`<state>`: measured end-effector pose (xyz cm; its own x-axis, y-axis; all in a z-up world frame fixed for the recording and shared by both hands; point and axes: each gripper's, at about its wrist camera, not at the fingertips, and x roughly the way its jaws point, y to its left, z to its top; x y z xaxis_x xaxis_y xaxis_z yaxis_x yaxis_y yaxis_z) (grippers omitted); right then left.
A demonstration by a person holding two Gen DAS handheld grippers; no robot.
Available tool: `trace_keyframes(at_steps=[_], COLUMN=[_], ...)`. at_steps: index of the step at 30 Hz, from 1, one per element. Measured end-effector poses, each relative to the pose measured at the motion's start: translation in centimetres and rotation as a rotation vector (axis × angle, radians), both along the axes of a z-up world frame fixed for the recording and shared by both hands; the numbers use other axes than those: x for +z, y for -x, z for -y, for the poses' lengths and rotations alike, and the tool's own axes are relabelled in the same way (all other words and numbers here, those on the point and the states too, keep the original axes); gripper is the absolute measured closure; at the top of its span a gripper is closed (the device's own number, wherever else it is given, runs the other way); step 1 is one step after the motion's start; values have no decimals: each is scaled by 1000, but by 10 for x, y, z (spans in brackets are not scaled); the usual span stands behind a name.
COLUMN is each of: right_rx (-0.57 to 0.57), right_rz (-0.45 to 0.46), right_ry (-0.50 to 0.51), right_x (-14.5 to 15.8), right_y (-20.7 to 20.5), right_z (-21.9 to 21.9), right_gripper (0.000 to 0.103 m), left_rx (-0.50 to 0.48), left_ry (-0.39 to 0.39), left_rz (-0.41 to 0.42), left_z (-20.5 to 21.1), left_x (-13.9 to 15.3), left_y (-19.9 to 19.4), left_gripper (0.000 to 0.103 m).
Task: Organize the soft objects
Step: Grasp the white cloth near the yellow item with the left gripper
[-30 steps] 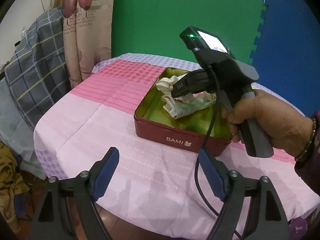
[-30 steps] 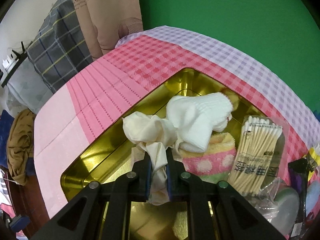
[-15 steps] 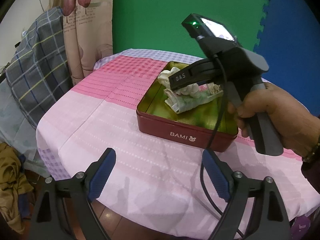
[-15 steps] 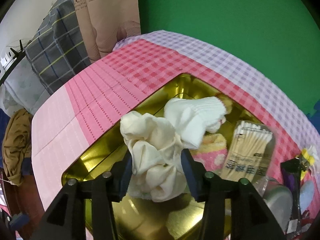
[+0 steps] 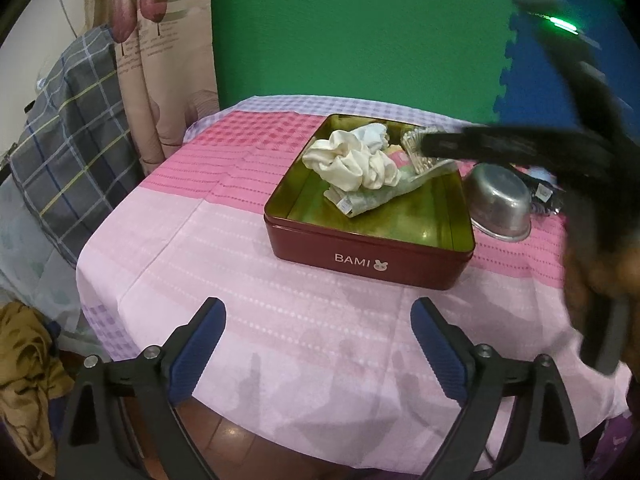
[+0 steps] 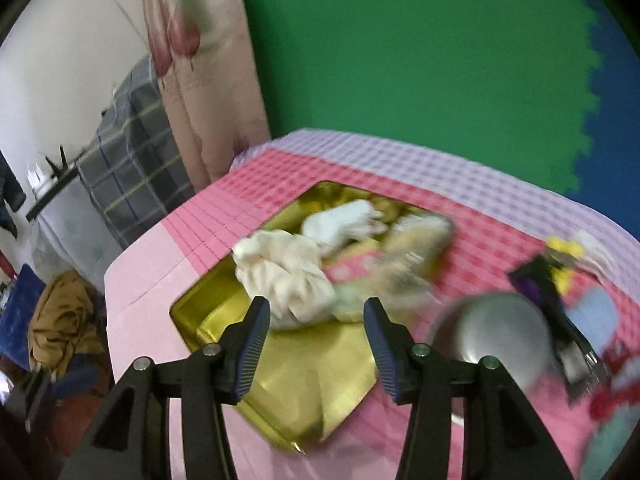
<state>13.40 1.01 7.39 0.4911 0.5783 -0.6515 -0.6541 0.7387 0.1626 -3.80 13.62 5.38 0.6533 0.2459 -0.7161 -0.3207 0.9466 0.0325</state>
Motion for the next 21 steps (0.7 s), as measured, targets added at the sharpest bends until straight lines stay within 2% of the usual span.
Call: trace_keyframes(at_steps=[6, 14, 18, 21], right_rx=[-160, -537, -685, -778], right_rz=[27, 69, 96, 80], right_ry=[8, 146, 235, 278], right_x=[-13, -37, -45, -55], right_y=[23, 19, 11, 7], right_z=[97, 250, 304, 336], right_gripper=[53, 53, 53, 53], left_rx=[-19, -62, -114, -184], left_ry=[-40, -111, -163, -165], left_rz=[-21, -45, -56, -74], left_z=[9, 29, 45, 59], left_x=[-4, -13, -19, -26], left_y=[-2, -3, -3, -3], left_gripper=[10, 10, 10, 10])
